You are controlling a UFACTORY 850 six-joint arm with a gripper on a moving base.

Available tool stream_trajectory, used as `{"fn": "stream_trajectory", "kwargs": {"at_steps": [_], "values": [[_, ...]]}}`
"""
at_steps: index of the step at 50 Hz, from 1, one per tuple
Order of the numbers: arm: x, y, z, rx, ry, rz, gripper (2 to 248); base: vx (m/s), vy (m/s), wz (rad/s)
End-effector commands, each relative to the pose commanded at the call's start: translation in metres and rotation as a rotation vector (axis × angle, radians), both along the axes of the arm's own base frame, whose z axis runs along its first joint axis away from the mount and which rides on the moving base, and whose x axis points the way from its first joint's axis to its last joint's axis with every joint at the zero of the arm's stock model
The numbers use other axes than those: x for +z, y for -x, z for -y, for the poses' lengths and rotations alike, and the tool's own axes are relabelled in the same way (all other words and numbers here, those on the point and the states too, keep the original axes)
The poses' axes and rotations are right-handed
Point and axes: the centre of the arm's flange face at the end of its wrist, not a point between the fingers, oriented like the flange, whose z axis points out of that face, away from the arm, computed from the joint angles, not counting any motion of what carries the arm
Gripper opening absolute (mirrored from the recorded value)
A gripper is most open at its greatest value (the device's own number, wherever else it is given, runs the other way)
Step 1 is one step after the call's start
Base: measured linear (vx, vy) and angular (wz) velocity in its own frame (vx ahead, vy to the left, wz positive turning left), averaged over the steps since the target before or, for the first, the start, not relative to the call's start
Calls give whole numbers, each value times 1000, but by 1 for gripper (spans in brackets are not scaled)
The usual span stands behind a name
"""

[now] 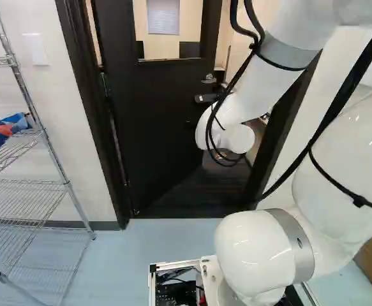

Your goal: Open the door and move inside

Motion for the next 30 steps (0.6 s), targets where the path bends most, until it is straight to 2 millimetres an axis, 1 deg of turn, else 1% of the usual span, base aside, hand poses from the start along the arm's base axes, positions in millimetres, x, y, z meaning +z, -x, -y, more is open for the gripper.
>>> {"fn": "stream_trajectory", "kwargs": {"at_steps": [10,15,30], "values": [[0,0,0,0,0,0,247,79,77,202],[0,0,0,0,0,0,247,100,70,115],[0,0,0,0,0,0,247,102,7,6]]}}
